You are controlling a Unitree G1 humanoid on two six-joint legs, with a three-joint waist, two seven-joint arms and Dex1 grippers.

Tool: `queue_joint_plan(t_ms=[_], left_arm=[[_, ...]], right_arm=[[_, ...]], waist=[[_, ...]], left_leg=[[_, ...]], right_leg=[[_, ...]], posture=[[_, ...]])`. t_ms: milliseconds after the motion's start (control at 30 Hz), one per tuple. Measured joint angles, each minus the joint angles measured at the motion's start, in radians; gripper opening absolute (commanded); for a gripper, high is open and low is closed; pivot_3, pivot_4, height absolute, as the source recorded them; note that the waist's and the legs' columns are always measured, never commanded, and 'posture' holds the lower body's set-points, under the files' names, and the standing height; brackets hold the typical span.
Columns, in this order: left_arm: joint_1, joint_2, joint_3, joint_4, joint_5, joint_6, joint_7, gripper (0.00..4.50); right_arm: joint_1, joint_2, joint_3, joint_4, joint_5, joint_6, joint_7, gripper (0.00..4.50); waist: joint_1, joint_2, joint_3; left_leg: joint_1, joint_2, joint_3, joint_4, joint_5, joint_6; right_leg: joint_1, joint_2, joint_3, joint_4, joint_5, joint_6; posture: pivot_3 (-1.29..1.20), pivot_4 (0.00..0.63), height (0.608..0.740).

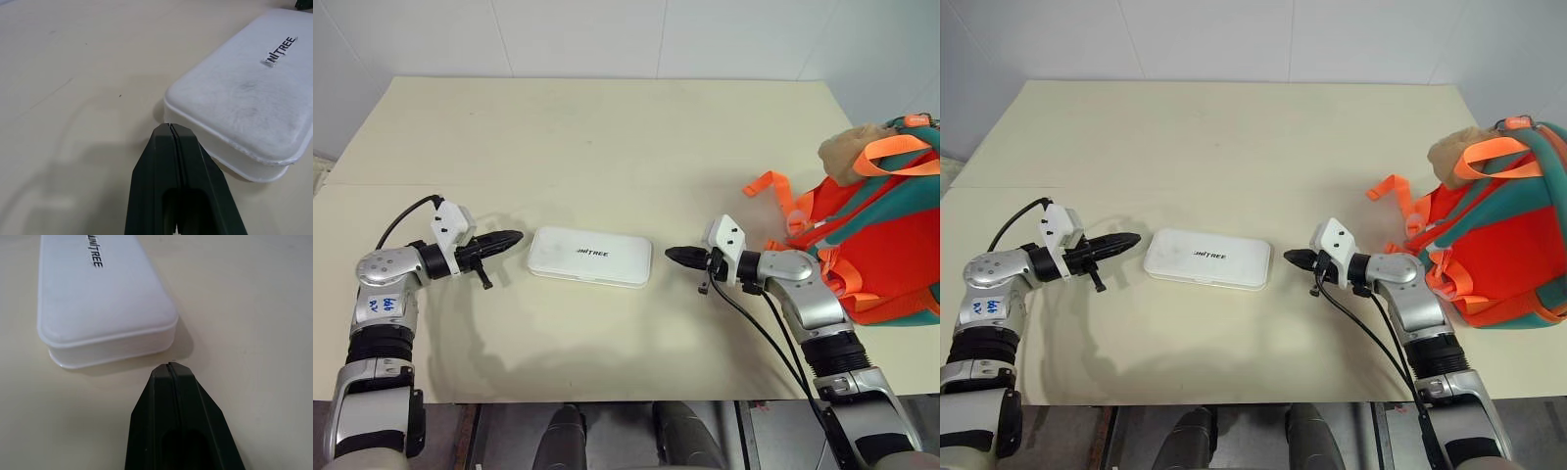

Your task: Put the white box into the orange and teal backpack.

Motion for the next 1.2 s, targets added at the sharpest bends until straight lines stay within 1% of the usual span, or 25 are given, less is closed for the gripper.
queue_joint_plan(t_ms=[233, 467, 667, 933, 1067, 1200], left_arm=[[0.053, -0.005, -0.018, -0.044, 0.021, 0.020, 0.031, 0.02], [0.125, -0.006, -0.013, -0.143, 0.011, 0.090, 0.031, 0.02], [0.189, -0.021, -0.018, -0.262, -0.024, 0.165, 0.005, 0.02], [0.245, -0.053, -0.036, -0.392, -0.033, 0.236, -0.012, 0.02], [0.293, -0.064, -0.043, -0.467, -0.046, 0.278, -0.001, 0.02], [0.338, -0.079, -0.044, -0.543, -0.055, 0.320, 0.027, 0.02]], right_arm=[[-0.018, 0.069, 0.044, 0.011, -0.016, 0.029, -0.009, 0.00], [-0.016, 0.067, 0.040, 0.000, -0.017, 0.068, -0.011, 0.00], [0.018, 0.022, 0.010, -0.058, -0.015, 0.112, -0.007, 0.00], [0.108, -0.070, -0.035, -0.212, 0.022, 0.204, 0.019, 0.00], [0.169, -0.112, -0.058, -0.299, 0.047, 0.248, 0.030, 0.00], [0.210, -0.134, -0.072, -0.317, 0.060, 0.251, 0.048, 0.00]], waist=[[-0.002, 0.000, 0.000], [0.000, 0.000, 0.000], [0.004, 0.000, 0.000], [0.002, 0.000, 0.000], [0.002, 0.000, 0.000], [0.003, 0.000, 0.000]], left_leg=[[0.001, 0.000, -0.001, 0.002, 0.000, 0.000], [0.001, 0.000, -0.001, 0.003, 0.000, 0.000], [0.000, 0.000, -0.001, 0.003, 0.000, 0.000], [0.000, 0.000, -0.001, 0.001, 0.000, 0.000], [0.000, 0.000, -0.001, 0.001, 0.000, 0.000], [0.000, 0.000, -0.001, 0.001, 0.000, 0.000]], right_leg=[[0.000, 0.000, 0.000, 0.004, 0.000, 0.000], [0.000, 0.000, 0.000, 0.004, 0.000, 0.000], [0.000, 0.000, 0.000, 0.004, 0.000, 0.000], [0.001, 0.000, 0.000, 0.002, -0.001, 0.000], [0.001, 0.000, 0.000, 0.000, -0.001, 0.000], [0.002, 0.000, 0.000, -0.001, 0.000, 0.000]], posture=[[0.00, 0.150, 0.740], [0.00, 0.150, 0.740], [0.00, 0.150, 0.740], [0.00, 0.150, 0.740], [0.00, 0.150, 0.740], [0.00, 0.150, 0.740]])
